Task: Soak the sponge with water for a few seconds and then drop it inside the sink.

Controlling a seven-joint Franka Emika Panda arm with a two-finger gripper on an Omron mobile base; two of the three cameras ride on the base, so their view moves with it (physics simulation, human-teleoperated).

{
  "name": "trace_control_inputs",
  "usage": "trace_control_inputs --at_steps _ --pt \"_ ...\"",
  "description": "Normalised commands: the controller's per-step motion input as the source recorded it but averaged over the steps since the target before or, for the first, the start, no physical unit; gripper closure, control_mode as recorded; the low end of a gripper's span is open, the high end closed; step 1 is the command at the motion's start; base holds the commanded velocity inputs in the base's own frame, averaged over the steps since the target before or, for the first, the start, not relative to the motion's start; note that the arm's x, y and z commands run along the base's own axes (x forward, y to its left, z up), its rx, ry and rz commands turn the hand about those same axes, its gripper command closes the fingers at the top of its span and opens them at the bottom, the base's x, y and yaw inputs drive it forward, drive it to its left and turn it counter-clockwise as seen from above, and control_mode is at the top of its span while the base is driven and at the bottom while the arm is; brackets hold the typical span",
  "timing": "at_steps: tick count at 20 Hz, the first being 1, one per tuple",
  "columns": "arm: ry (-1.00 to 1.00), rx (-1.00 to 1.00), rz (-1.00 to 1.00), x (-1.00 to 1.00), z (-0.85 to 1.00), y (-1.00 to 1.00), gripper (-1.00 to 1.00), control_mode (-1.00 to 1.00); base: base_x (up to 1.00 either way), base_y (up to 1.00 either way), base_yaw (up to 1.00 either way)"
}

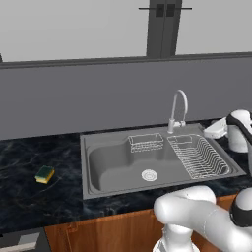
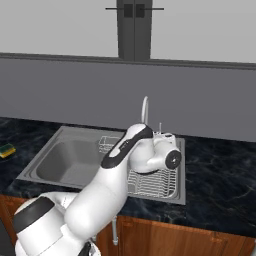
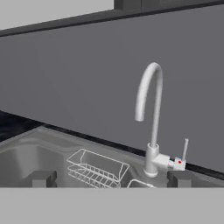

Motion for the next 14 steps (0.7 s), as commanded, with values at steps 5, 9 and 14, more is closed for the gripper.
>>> trace_control_inputs --at_steps 5,9,14 --pt "0.00 0.00 0.00 0.23 -0.02 0.00 -1.00 -1.00 0.00 0.00 0.00" --pt "0.00 0.00 0.00 0.41 0.00 0.00 -1.00 -1.00 0.00 0.00 0.00" --pt "-0.01 0.00 0.01 0.42 -0.08 0.00 -1.00 -1.00 0.00 0.00 0.00"
